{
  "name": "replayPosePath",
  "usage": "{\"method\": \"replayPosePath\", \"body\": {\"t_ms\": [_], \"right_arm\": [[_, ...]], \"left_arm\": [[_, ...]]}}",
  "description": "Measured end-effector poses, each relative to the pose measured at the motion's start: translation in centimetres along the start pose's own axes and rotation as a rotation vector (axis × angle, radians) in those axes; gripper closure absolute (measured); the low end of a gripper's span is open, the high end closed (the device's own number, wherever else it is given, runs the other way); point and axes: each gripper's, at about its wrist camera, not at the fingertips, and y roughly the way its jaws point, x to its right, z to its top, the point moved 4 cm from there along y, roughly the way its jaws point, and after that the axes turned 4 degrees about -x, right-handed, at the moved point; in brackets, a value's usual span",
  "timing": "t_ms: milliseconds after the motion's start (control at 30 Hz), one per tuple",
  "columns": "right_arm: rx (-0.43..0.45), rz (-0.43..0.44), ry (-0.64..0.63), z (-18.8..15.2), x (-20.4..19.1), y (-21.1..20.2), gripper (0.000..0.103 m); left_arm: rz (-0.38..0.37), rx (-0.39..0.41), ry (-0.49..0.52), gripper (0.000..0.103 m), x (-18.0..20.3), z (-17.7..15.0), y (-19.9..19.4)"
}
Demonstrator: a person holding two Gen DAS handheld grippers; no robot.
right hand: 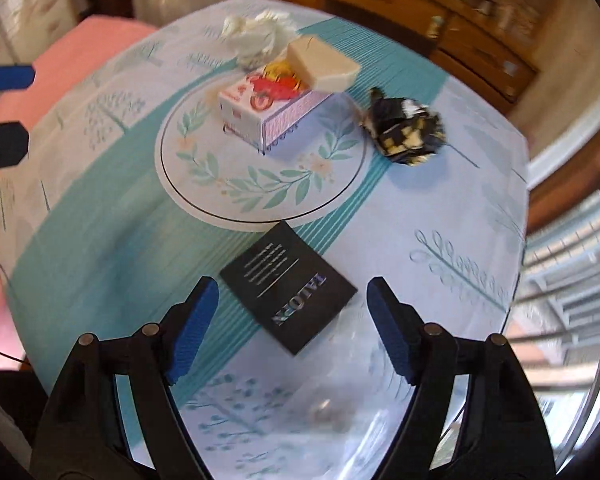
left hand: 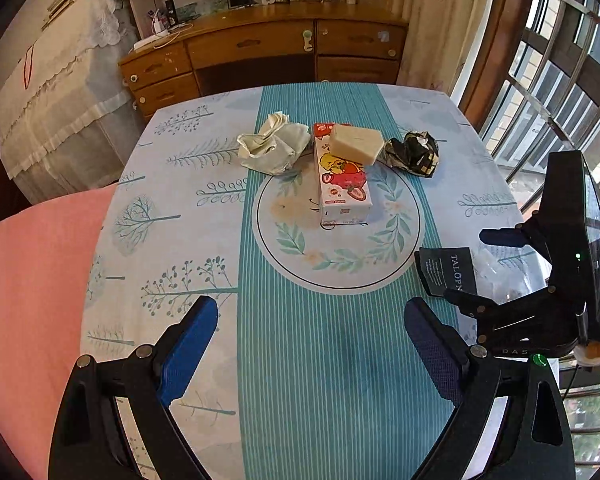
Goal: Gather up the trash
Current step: 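Grasp the black TALON card with the right tool while the left tool grasps the cream box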
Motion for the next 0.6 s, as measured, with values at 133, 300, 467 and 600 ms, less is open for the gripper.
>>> {"method": "replayPosePath", "body": {"t_ms": [133,300,467,600], "right_arm": [[-0.03,0.07,-0.114,0.5,-0.2,1.8,0.029],[-0.047,0.136,-0.223,0.8,-1.1,2.9,0.028],[-0.024,0.14,-0.286,0.8,-0.8,3.3,0.027],[-0.006,0.139,-0.274,1.0,-0.1,3.1,0.044]], "left_arm": [[0.02,-0.047,-0.028,0.008,0.2,0.6,2.7],[0.041,-0.072,-0.064,0.008,-0.3,0.8,4.3],[0.048,-0.085,-0.09,0.008,-0.9,1.5,5.0],[0.047,-0.082,-0.091,0.008,-0.9,2.4,5.1]]}}
